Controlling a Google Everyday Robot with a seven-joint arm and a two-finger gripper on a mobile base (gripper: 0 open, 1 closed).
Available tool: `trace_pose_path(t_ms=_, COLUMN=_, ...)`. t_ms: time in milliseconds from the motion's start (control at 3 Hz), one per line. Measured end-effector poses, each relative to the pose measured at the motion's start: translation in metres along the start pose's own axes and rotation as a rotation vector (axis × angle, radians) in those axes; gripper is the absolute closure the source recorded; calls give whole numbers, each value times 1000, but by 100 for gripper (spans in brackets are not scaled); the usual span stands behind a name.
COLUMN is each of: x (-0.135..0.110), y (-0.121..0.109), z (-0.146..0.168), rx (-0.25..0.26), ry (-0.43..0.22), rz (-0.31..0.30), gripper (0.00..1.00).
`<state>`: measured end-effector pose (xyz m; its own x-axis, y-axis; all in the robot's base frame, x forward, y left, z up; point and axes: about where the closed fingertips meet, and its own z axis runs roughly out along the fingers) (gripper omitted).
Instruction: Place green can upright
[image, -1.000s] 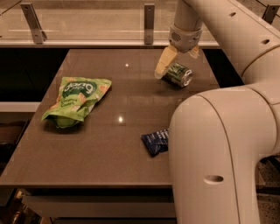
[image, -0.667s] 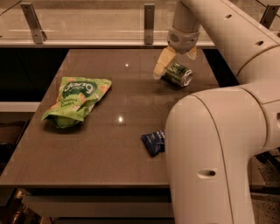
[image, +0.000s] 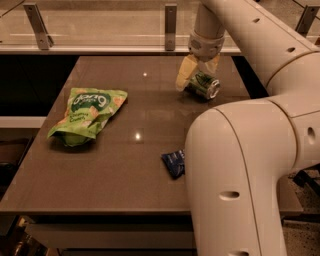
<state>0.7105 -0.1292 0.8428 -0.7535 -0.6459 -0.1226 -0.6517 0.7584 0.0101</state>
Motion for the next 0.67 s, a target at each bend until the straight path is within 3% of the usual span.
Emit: trace_pose_path(t_ms=667, x=-12, y=-4, z=8, rx=13, ry=-32, rz=-2, gripper=65)
